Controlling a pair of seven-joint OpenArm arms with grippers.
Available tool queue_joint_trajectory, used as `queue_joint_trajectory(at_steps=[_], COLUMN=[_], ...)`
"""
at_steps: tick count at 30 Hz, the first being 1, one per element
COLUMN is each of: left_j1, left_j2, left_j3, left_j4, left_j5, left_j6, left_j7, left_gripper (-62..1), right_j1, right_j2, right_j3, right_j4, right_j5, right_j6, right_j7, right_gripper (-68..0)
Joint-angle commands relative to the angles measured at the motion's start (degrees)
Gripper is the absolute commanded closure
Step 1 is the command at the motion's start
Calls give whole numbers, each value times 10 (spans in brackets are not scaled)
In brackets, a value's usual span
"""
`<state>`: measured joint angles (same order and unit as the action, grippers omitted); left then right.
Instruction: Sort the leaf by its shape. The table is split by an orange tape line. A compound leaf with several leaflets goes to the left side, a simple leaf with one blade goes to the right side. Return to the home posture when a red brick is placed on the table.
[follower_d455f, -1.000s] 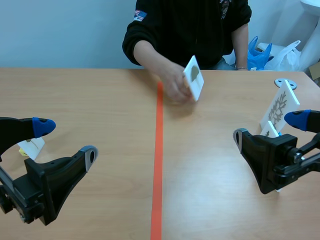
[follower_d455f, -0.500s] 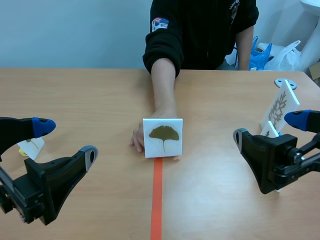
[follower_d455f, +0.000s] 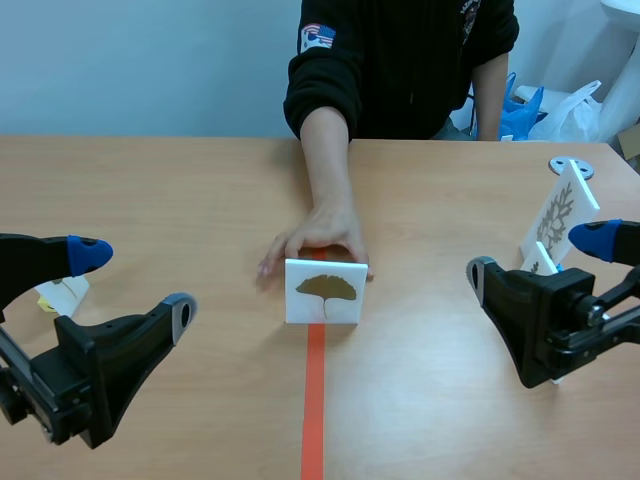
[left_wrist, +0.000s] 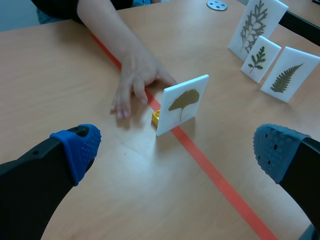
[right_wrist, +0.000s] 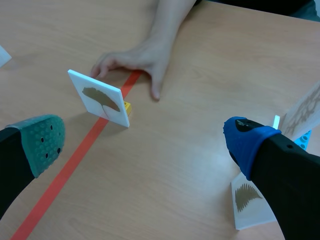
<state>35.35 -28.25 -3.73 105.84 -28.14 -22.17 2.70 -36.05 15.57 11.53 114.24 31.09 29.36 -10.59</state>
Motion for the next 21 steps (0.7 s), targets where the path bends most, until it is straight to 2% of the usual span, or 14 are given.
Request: queue_joint_trajectory(at_steps=[1,13,18,21], left_j1=[-2,-62,-108,-138], left_j2=[0,0,0,0], left_j3=[0,28,60,82], left_j4=[3,-23,-65,-104], left_j5=[2,65,73,94], left_j6=[-4,-12,-14,-16], left_j7=[-9,-2,-3,-19], left_gripper=[-623,-623,-623,-623], right_j1=[7,7,7,7], right_j2=[1,1,1,1], right_j3=[6,6,6,6], right_j4=[3,3,3,3], right_j5=[6,6,6,6], right_j6=[0,0,0,0], right_j7=[6,6,6,6], right_gripper=[-679,-679,-679,-679])
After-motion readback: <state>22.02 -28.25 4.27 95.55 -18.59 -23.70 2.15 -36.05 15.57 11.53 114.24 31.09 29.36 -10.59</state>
